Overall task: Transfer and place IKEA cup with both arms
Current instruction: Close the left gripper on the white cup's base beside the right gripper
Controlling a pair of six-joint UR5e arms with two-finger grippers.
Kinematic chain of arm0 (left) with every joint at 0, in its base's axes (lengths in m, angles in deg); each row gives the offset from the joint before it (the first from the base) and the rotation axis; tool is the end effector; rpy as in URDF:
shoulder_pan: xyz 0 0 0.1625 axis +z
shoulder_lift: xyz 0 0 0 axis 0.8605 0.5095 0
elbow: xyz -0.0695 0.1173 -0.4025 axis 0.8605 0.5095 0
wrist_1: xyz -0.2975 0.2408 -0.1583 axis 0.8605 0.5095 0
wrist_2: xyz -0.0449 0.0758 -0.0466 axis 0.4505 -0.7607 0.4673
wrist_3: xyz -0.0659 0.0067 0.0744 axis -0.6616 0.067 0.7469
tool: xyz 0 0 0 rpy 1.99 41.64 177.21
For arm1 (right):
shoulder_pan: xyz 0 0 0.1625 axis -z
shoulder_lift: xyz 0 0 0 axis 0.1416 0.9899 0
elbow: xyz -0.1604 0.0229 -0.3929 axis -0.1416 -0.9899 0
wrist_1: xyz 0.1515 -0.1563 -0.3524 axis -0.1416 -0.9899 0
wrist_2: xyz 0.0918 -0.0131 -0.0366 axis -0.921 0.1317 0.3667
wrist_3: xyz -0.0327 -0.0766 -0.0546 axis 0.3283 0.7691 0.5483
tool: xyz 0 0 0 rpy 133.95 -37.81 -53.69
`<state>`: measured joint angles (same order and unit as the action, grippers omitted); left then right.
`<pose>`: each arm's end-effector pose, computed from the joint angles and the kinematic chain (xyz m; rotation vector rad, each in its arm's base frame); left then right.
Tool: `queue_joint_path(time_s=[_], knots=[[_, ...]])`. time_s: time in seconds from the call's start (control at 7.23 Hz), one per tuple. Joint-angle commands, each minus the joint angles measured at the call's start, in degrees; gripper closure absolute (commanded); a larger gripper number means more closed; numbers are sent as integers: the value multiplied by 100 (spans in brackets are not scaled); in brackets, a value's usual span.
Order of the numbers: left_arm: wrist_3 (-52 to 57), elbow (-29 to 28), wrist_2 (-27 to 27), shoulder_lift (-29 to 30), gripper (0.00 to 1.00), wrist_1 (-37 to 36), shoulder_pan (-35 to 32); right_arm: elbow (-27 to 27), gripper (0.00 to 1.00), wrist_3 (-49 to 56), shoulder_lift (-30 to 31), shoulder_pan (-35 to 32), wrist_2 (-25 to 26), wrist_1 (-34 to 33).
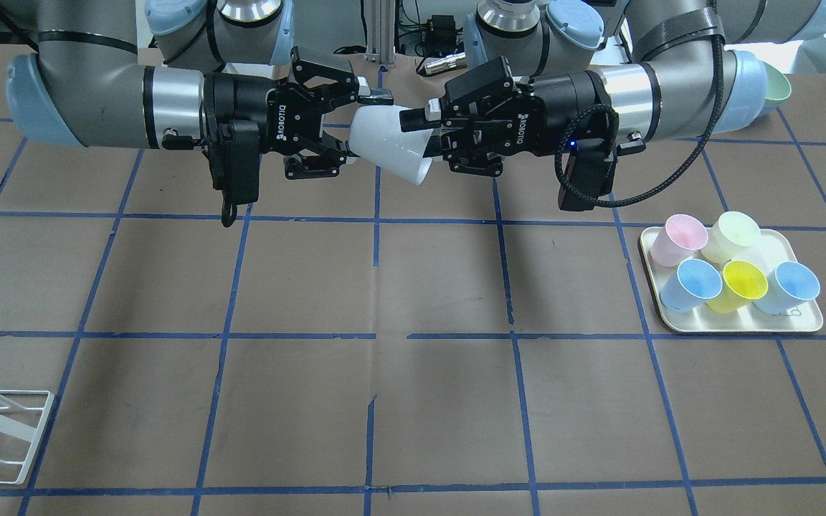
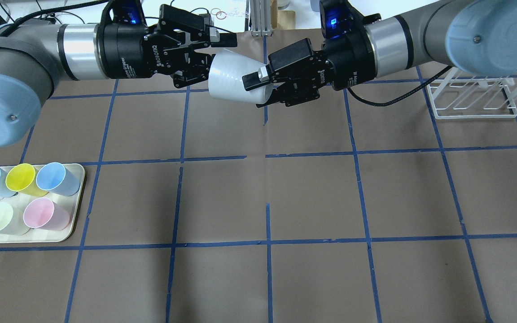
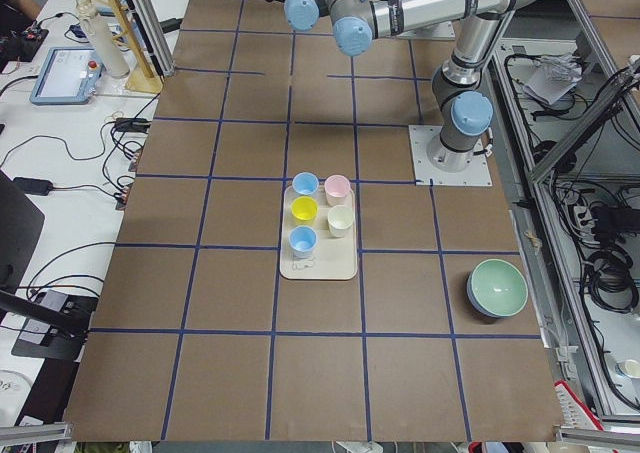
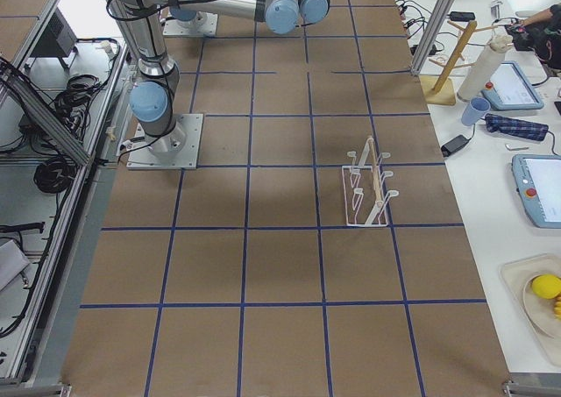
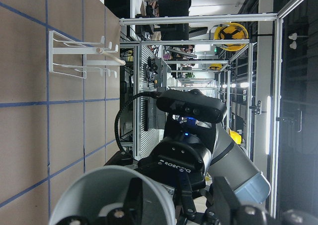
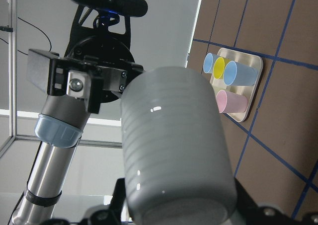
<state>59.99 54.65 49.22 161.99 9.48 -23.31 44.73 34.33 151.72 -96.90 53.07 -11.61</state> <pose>-0.1692 -0.5033 0.4553 0.0825 -1.7087 0.0492 0.2179 -0.4935 0.4375 -0.3097 1.7697 -0.0027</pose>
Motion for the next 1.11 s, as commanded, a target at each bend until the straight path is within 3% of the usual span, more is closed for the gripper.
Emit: queue_joint_path(time_s=[0.0,0.42,0.69,0.83,0.97], knots=[[0,9,-1,0,60,11,15,0,85,-3,7,0,0,0],[9,9,-18,-9,72,-7,24,0,76,-91,7,0,-174,0],[9,9,-27,-9,76,-24,24,0,62,-205,7,0,-316,-9],[9,9,-18,-9,77,-33,33,0,14,-205,-2,0,-325,-9],[9,0,-18,-9,78,-42,33,0,2,-205,-2,0,-325,0]])
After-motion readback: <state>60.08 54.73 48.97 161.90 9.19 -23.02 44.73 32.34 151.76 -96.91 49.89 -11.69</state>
